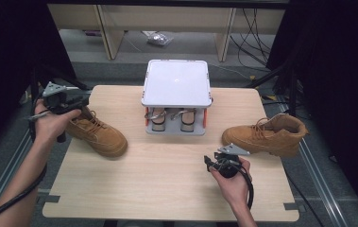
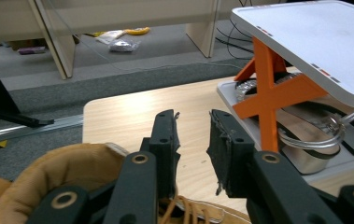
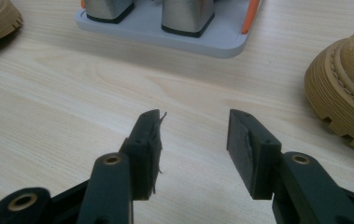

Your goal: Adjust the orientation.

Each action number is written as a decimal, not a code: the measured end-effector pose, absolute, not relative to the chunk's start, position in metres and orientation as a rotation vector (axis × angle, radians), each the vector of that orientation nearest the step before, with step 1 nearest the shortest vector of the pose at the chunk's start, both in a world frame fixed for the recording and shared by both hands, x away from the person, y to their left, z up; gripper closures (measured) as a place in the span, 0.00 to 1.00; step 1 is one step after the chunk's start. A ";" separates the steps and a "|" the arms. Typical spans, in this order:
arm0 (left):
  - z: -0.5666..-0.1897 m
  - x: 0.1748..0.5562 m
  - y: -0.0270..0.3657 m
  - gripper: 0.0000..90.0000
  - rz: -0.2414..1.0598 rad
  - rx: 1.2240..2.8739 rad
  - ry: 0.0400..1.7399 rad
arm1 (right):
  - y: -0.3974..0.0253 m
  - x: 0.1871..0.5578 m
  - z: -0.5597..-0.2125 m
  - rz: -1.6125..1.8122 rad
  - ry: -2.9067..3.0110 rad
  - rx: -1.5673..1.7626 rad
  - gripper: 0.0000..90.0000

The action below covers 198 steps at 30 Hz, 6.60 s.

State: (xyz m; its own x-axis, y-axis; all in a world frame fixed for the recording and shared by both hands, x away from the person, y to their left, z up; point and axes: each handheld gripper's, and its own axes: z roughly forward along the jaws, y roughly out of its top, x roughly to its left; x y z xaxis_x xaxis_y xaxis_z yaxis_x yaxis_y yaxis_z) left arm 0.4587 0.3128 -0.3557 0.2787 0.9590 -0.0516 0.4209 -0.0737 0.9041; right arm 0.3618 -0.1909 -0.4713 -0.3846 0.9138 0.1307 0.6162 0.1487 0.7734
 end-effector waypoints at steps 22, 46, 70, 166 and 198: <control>-0.386 0.465 0.388 0.70 0.812 1.545 1.614 | -0.189 0.361 -0.469 1.124 2.082 1.450 0.61; -0.402 0.485 0.393 0.88 0.748 1.599 1.754 | -0.184 0.360 -0.472 1.086 2.112 1.436 0.61; -0.387 0.389 0.383 0.84 0.704 1.694 1.761 | -0.182 0.361 -0.473 1.073 2.117 1.443 0.61; -0.461 0.363 0.431 1.00 0.603 1.724 1.652 | -0.179 0.362 -0.480 1.075 2.148 1.414 0.61; -0.455 0.329 0.350 1.00 0.298 1.852 1.584 | -0.179 0.362 -0.478 1.073 2.139 1.425 0.61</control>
State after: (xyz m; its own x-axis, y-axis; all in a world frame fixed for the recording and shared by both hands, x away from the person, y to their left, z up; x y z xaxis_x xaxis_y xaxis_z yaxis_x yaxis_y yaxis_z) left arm 0.3286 0.3498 -0.4551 0.2357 0.9401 -0.2464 0.7860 -0.0353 0.6173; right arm 0.3624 -0.1789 -0.4785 -0.4301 0.8955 0.1144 0.6270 0.2051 0.7516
